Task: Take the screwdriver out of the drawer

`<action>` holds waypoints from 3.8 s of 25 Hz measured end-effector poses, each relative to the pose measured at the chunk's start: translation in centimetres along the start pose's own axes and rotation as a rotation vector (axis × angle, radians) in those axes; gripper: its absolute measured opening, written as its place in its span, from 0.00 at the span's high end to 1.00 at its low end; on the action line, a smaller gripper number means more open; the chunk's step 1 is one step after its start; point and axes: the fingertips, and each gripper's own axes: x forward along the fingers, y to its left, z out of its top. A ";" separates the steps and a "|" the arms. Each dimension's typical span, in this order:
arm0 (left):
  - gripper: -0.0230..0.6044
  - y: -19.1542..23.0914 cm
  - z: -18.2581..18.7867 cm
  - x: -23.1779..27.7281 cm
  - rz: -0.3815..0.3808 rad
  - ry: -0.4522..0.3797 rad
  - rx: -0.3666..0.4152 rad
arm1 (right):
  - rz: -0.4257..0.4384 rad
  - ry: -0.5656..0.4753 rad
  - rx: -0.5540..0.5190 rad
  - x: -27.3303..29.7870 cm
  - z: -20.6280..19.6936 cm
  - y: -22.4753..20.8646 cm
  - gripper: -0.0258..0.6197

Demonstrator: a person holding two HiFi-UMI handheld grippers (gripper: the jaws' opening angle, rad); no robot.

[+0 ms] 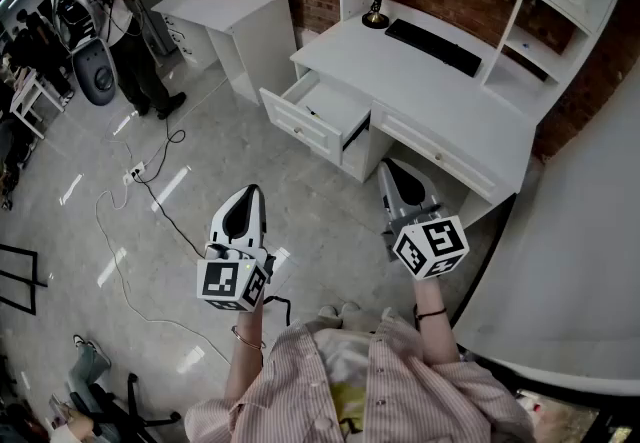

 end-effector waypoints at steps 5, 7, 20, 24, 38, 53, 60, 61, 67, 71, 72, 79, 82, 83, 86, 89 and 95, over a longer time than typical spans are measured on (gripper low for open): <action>0.96 -0.6 -0.3 0.9 -0.009 0.016 -0.006 | -0.010 -0.024 0.022 -0.1 0.0 -0.9 0.95; 0.96 -0.9 -0.7 1.2 -0.006 0.025 -0.012 | 0.003 -0.033 0.045 -0.1 0.0 -1.2 0.95; 0.96 -1.5 -2.8 3.5 0.024 0.074 -0.061 | 0.049 0.061 0.124 2.7 -2.6 -3.2 0.93; 0.96 0.0 -3.6 5.4 0.040 0.088 -0.079 | 0.050 0.087 0.125 5.2 -3.7 -4.1 0.90; 0.96 10.0 -8.2 16.9 0.035 0.171 -0.144 | -0.011 0.194 0.165 19.4 -9.2 -9.2 0.76; 0.96 19.1 -14.4 30.0 -0.070 0.297 -0.211 | -0.024 0.376 0.197 34.2 -16.2 -13.8 0.75; 0.96 20.8 -17.4 34.9 -0.079 0.356 -0.260 | -0.012 0.479 0.191 38.8 -20.3 -16.2 0.75; 0.96 21.0 -17.9 35.5 -0.078 0.365 -0.266 | -0.007 0.497 0.193 39.4 -21.0 -16.5 0.75; 0.96 22.1 -20.7 39.7 -0.066 0.428 -0.305 | 0.011 0.616 0.206 42.8 -25.5 -18.7 0.75; 0.96 22.4 -22.8 42.4 -0.065 0.479 -0.329 | 0.036 0.707 0.206 44.8 -28.8 -19.5 0.75; 0.96 22.5 -23.4 43.0 -0.065 0.493 -0.333 | 0.043 0.732 0.207 45.1 -29.7 -19.7 0.75; 0.96 22.1 -26.9 46.3 -0.060 0.596 -0.366 | 0.084 0.918 0.209 46.3 -36.2 -21.0 0.75; 0.96 22.1 -28.1 47.3 -0.055 0.627 -0.380 | 0.109 0.985 0.189 46.6 -38.6 -21.2 0.75; 0.96 22.1 -28.4 47.5 -0.054 0.636 -0.383 | 0.114 1.005 0.182 46.7 -39.4 -21.3 0.75; 0.96 22.2 -29.2 47.9 -0.052 0.667 -0.384 | 0.118 1.059 0.172 46.9 -41.5 -21.3 0.75; 0.96 22.3 -30.0 48.1 -0.046 0.692 -0.390 | 0.120 1.112 0.161 46.8 -43.5 -21.4 0.75; 0.96 22.3 -31.1 48.8 -0.049 0.711 -0.394 | 0.120 1.204 0.105 46.5 -47.4 -21.8 0.75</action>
